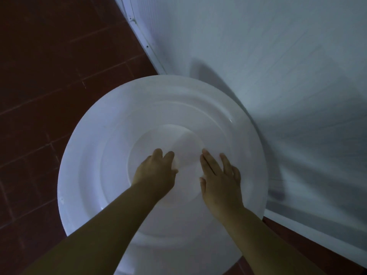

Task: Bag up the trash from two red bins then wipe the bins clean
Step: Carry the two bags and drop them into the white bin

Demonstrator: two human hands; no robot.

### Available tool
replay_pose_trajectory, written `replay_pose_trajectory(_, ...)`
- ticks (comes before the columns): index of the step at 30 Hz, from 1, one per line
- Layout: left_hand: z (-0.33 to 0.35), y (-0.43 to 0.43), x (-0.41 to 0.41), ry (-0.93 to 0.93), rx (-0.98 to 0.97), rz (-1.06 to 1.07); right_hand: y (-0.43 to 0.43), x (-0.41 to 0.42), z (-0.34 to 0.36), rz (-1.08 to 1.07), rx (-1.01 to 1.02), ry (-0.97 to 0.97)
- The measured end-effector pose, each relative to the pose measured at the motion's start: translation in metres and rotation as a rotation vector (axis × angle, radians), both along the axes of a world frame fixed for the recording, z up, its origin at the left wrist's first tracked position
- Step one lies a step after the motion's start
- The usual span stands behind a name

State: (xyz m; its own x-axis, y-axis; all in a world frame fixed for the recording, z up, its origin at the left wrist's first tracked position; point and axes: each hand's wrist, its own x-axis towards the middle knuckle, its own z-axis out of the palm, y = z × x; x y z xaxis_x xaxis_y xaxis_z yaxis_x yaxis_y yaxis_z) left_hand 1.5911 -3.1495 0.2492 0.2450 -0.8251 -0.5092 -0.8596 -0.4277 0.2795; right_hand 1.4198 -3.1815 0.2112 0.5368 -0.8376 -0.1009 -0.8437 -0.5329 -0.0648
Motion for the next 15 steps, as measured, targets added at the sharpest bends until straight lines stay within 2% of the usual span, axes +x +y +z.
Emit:
replay_pose_trajectory(11,-0.002,0.004,0.006,0.055,-0.006,0.078,0.004,0.009,0.001,-0.041,0.11,0.047)
replay_pose_trajectory(15,0.003,0.013,0.004,0.118,0.008,0.103,0.003,0.012,0.018,-0.038,0.295,0.122)
